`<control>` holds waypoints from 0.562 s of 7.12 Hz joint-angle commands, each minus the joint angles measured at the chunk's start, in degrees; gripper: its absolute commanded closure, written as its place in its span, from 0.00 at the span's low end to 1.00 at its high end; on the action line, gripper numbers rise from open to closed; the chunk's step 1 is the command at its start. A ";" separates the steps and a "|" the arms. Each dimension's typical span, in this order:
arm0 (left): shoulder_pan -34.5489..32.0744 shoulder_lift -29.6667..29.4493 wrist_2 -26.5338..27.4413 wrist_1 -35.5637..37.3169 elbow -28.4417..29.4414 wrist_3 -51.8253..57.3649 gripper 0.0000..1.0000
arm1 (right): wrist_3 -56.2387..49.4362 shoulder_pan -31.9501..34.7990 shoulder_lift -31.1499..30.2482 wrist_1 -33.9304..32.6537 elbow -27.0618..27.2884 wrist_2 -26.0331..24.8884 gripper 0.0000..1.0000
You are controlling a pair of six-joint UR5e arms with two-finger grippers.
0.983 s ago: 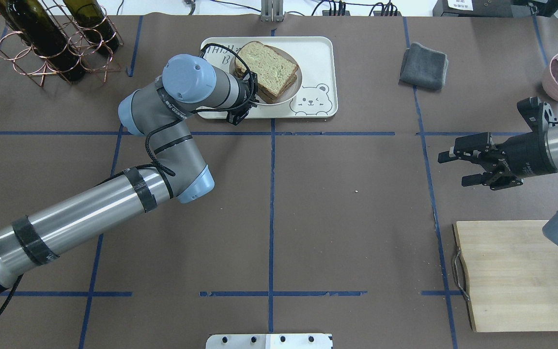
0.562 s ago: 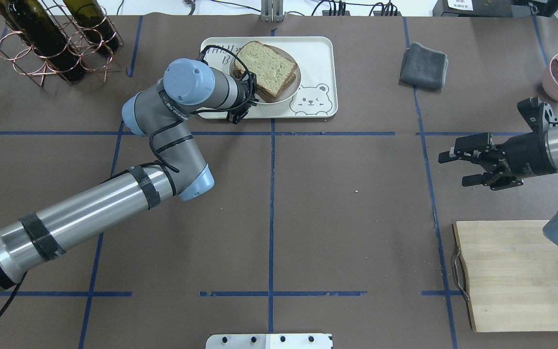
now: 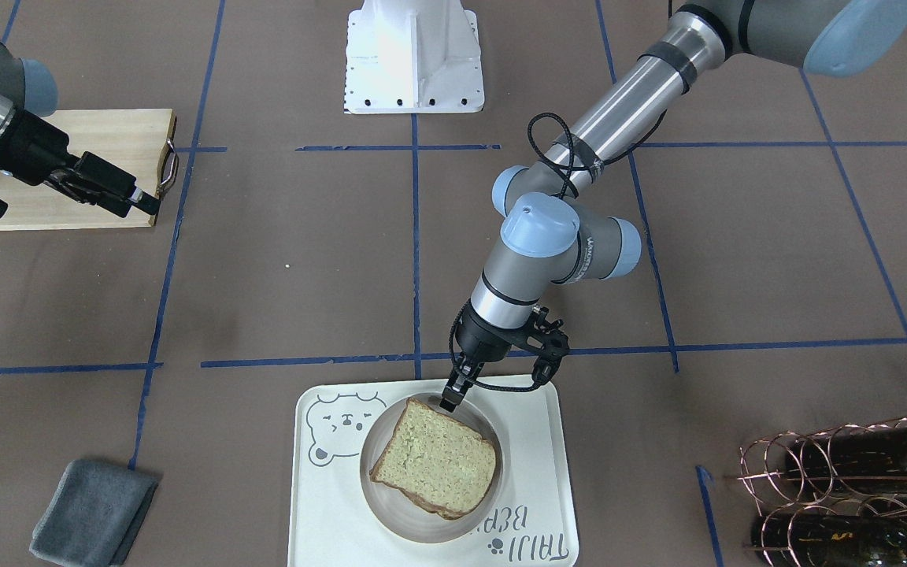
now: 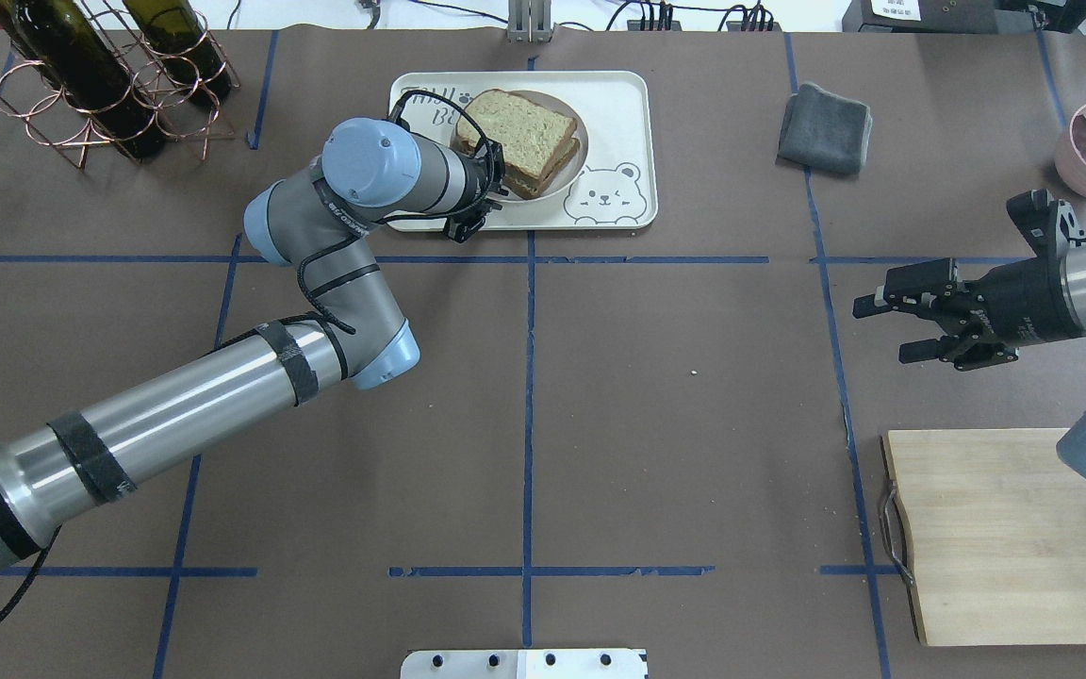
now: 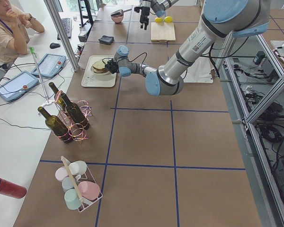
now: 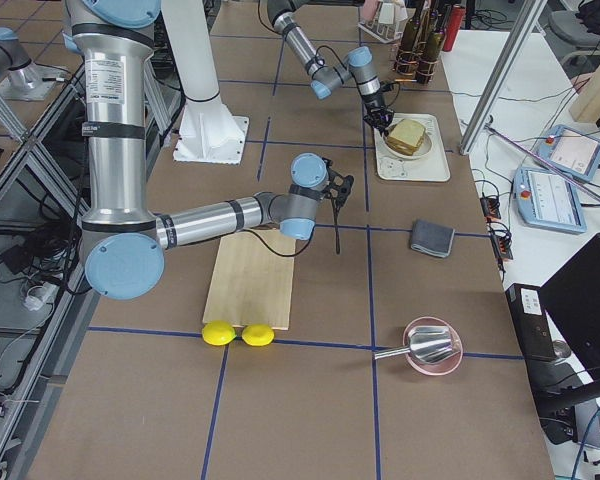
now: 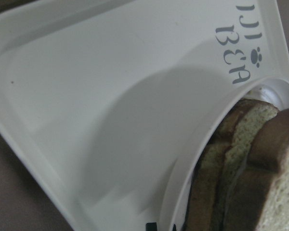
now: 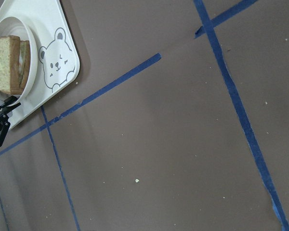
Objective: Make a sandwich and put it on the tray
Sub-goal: 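Lower the plate onto the tray and open the left gripper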
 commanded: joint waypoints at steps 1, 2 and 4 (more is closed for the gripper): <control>-0.14 0.32 -0.09 0.32 -1.99 2.31 0.44 | 0.00 0.02 0.08 0.09 0.14 0.17 0.00; 0.03 3.20 -0.35 0.85 -7.23 2.74 0.44 | 0.00 0.02 0.25 0.00 0.23 0.35 0.00; 0.21 14.26 -4.62 6.18 -23.82 8.59 0.45 | 0.00 3.33 0.51 -1.13 -0.37 4.36 0.00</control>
